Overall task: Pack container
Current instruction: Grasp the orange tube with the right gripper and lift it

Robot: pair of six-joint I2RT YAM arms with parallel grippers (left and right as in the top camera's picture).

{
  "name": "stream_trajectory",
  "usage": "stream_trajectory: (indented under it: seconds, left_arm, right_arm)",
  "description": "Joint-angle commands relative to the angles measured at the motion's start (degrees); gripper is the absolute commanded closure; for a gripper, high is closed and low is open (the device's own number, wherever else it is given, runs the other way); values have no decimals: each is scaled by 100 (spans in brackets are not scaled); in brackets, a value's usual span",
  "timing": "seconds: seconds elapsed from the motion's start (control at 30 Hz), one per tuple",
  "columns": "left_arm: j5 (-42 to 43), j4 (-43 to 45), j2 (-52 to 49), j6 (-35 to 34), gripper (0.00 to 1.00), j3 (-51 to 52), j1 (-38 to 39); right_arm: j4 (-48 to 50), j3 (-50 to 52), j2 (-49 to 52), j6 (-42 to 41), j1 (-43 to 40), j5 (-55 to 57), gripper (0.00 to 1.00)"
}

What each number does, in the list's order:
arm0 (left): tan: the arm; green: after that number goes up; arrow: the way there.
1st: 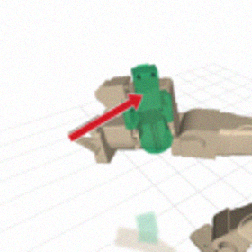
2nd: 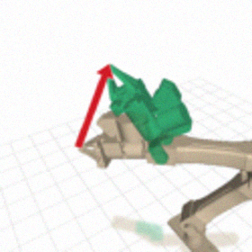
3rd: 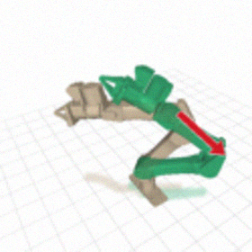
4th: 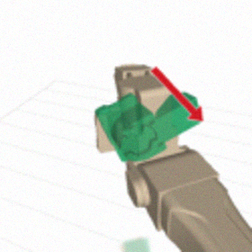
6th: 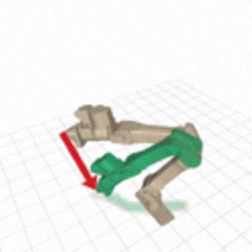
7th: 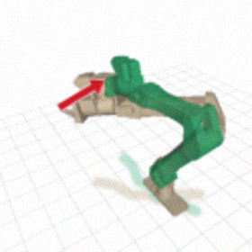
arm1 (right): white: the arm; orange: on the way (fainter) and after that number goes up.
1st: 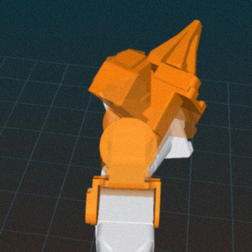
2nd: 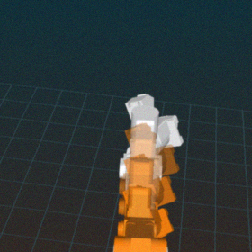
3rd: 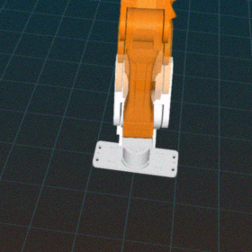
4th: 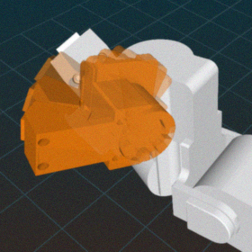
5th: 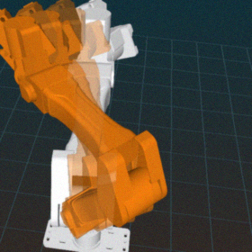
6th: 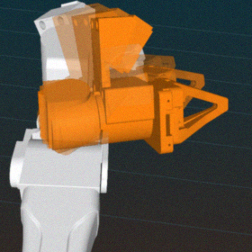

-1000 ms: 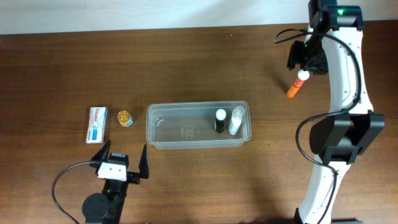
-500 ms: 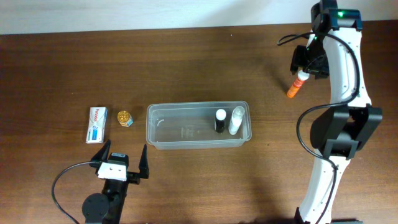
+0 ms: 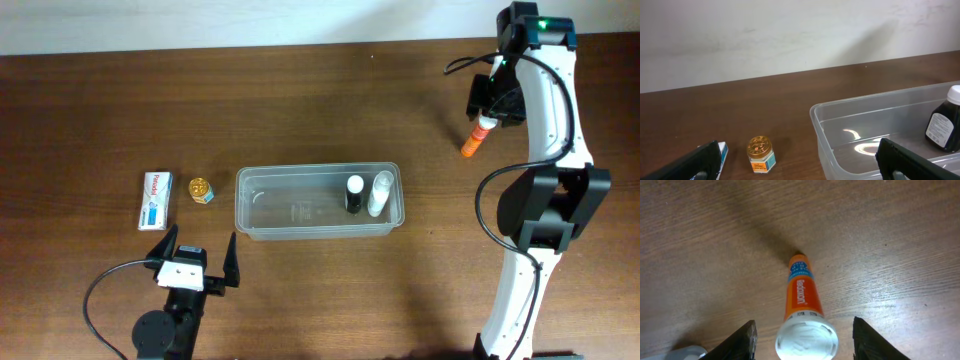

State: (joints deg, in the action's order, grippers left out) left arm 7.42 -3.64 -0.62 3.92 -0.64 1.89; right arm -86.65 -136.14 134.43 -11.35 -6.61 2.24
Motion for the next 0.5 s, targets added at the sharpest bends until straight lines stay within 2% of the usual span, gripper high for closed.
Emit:
stream_trajectory:
  seconds: [0.0, 0.23, 0.47]
  left_arm:
    - [-17, -31, 22, 92, 1, 15, -20]
    - [-17, -31, 22, 90, 1, 15, -20]
    - [-20, -31, 22, 90, 1, 15, -20]
  right_arm:
    - [37, 2, 107, 42, -33, -13, 47]
    - [66, 70, 107, 39, -33, -13, 48]
    - [129, 227, 107, 39, -33, -15, 61]
